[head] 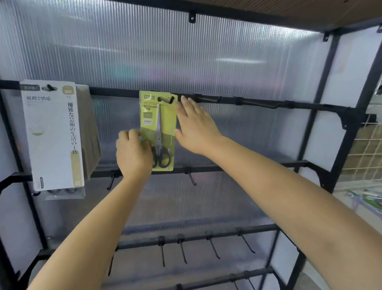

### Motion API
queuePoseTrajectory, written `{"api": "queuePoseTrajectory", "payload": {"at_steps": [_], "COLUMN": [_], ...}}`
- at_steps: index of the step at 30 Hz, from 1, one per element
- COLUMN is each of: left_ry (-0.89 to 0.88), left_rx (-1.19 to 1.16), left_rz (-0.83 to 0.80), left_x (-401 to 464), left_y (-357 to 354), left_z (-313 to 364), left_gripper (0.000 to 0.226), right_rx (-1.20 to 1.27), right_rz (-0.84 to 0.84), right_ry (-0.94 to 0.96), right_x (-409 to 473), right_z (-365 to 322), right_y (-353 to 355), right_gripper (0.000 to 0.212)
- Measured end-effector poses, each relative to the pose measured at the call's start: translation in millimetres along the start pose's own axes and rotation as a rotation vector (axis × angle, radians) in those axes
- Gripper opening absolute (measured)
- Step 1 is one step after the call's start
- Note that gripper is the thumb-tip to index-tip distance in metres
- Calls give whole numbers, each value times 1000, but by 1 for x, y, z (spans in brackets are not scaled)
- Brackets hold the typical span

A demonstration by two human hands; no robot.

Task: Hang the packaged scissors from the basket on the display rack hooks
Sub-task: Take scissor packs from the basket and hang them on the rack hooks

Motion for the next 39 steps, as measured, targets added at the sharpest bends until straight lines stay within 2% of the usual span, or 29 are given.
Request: {"api": "queuePoseTrajectory", "payload": {"at_steps": [4, 6, 8, 11, 14, 18, 22, 27, 29, 33, 36, 39], "left_ry": [-360, -506, -595, -681, -730, -806, -891, -1031, -1090, -1142, -1180, -1273], "left_rx": [95, 163, 203, 234, 234, 201, 70, 88, 38, 127, 184, 272], "left_rz": [72, 43, -55, -187, -356, -586, -776, -1046, -1104, -1389, -1530, -1642], "left_x": [-35, -61, -91, -146, -213, -325, -453, -617, -674, -779, -838, -883], "left_y": [8, 1, -14, -40, -71, -103, -116, -122, -116, -112, -106, -103], "left_z": [38, 52, 60, 72, 88, 121, 147, 155, 154, 121, 86, 41], "left_gripper": [19, 20, 31, 26, 34, 32, 29, 44, 42, 43, 47, 47], "right_rx": [-34, -40, -37, -20, 25, 110, 122, 70, 62, 92, 140, 219], "right_rz": [14, 20, 18, -19, -53, -51, -95, -166, -169, -183, -202, -231], "right_ry": [-11, -31, -68, -139, -249, -472, -715, -1041, -1186, -1485, -1688, -1866], "right_x": [-34, -58, -88, -144, -216, -335, -473, -667, -743, -870, -939, -983], "right_z": [1, 3, 7, 19, 36, 65, 84, 76, 61, 11, -41, -95], "right_y": [5, 6, 4, -4, -14, -24, -31, -22, -16, -10, -19, -43], "right_gripper": [64, 62, 60, 58, 58, 58, 57, 50, 51, 50, 35, 41]}}
Point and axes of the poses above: each hand's wrist, its own x-axis towards the middle knuckle, its own y-axis out of the back of the hand, z = x × y, the point moved 8 cm from there along x, towards the middle knuckle, and after that the axes turned 12 degrees about y, right-handed, at the moved point
